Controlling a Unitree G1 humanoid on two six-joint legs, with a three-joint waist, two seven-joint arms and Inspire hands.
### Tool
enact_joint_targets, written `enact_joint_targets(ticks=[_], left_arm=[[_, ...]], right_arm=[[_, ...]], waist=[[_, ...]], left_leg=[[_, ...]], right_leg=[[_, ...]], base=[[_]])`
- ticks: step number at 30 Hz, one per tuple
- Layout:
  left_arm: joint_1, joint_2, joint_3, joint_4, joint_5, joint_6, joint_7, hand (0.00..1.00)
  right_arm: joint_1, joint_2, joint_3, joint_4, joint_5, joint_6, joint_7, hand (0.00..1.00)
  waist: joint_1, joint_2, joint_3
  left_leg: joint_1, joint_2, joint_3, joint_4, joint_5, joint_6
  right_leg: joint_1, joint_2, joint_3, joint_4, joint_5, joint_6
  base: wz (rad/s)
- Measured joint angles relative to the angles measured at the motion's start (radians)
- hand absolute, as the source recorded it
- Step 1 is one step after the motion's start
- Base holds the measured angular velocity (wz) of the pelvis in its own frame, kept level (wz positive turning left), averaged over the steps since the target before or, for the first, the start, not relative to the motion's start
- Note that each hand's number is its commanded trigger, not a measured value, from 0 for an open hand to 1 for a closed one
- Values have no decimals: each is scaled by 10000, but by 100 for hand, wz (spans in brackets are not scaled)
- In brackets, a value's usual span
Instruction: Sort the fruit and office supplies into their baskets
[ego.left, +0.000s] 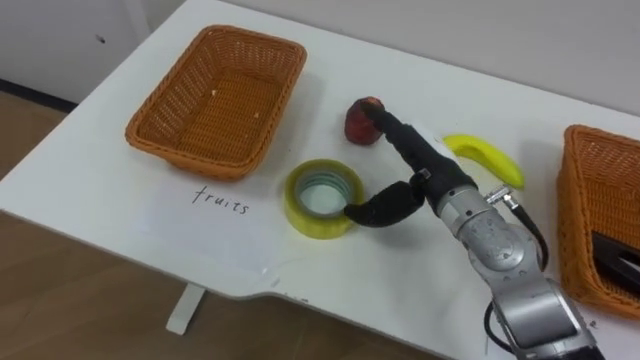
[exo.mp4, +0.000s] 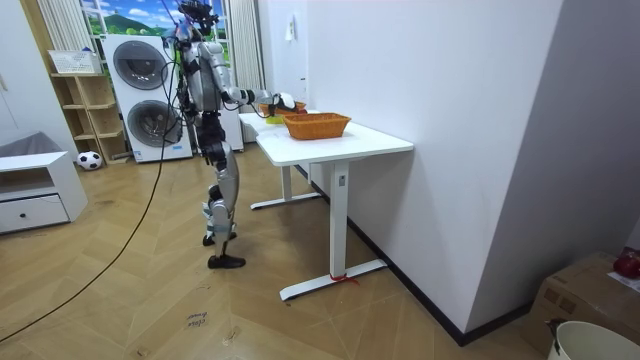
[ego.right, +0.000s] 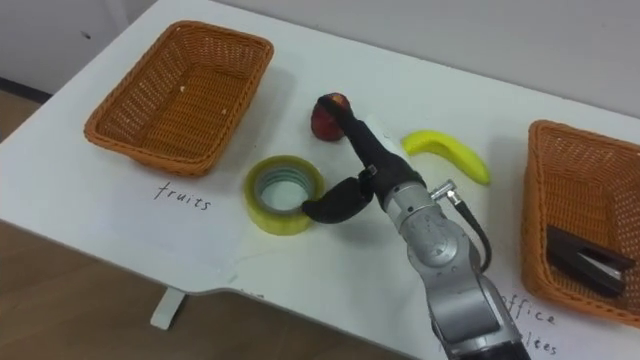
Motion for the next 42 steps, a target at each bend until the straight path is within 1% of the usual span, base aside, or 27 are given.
enact_joint_targets(ticks=[2,5,7,9,12,13,17,19,25,27,30,32,33,35,38,42], left_arm=[[17,-18,1,10,153,48,-9,0],[76,-23,9,70,181,163,-43,0],[122,-64,9,68,352,172,-64,0],[208,-119,9,65,386,174,-66,0],[235,-181,6,84,384,183,-189,0],[236,-196,3,79,384,183,-273,0],[299,-205,0,77,385,184,-469,0],[314,-205,-2,94,386,184,-542,0],[369,-221,-2,139,384,181,-708,0],[369,-222,-7,212,384,177,-750,0],[363,-208,-110,310,372,161,-899,0],[326,-210,-220,238,370,116,-964,0],[326,-210,-231,232,369,102,-977,0],[327,-202,-305,221,368,100,-1023,0],[302,-192,-369,224,369,97,-1106,0],[220,-201,-406,269,376,73,-1148,0]], right_arm=[[-224,12,-1,179,-12,1,-233,0],[-323,131,0,180,-10,1,-371,0],[-364,140,2,180,-25,0,-454,0],[-368,155,23,179,-4,0,-589,0],[-369,184,23,178,286,0,-759,0],[-392,196,23,177,327,0,-760,0],[-567,306,28,177,408,-1,-764,0],[-648,336,52,177,460,-5,-795,0],[-721,337,104,179,498,-17,-906,0],[-721,336,161,179,618,-17,-911,0],[-793,330,358,431,667,-107,-992,0],[-796,333,395,760,603,-115,-991,0],[-796,333,404,855,580,-114,-991,0],[-797,345,499,989,486,-105,-992,0],[-801,343,758,996,364,-109,-990,0],[-801,372,786,1062,215,-131,-1055,0]], waist=[[24,-11,-18],[23,1,-19],[37,5,-20],[82,16,-21],[235,35,-31],[257,55,-45],[276,135,-82],[278,175,-75],[292,171,-73],[287,165,-66],[262,135,-20],[264,62,102],[267,45,104],[301,-2,84],[302,3,83],[310,-2,80]], left_leg=[[-88,-6,-6,26,3,2],[-106,-7,-32,84,3,2],[-123,-7,-53,87,4,2],[-126,-7,-53,91,3,2],[-135,-5,-86,101,4,1],[-153,-8,-137,106,5,1],[-163,-15,-227,125,8,-2],[-145,-16,-292,126,11,-5],[-159,-32,-324,132,17,0],[-146,-35,-324,131,17,1],[-116,-61,-375,127,30,15],[-131,-101,-426,129,47,37],[-154,-108,-427,128,48,39],[-266,-130,-429,98,51,46],[-263,-131,-450,96,52,47],[-274,-146,-562,104,55,52]], right_leg=[[-110,-3,-2,-1,0,0],[-101,-4,-39,-3,0,-1],[-102,-11,-118,-3,0,0],[-100,-13,-136,-3,0,-1],[-82,-24,-300,-2,0,0],[-70,-33,-392,0,1,-1],[-18,-38,-461,1,0,0],[77,-41,-540,1,0,0],[97,-63,-673,2,0,0],[110,-66,-674,3,0,1],[155,-84,-672,1,-1,2],[183,-123,-660,0,-21,33],[163,-129,-658,0,-24,38],[57,-148,-657,11,-23,38],[63,-145,-677,10,-24,39],[85,-144,-681,11,-24,39]], base=[[0],[1],[4],[0],[3],[10],[8],[10],[2],[0],[4],[9],[5],[0],[1],[7]])
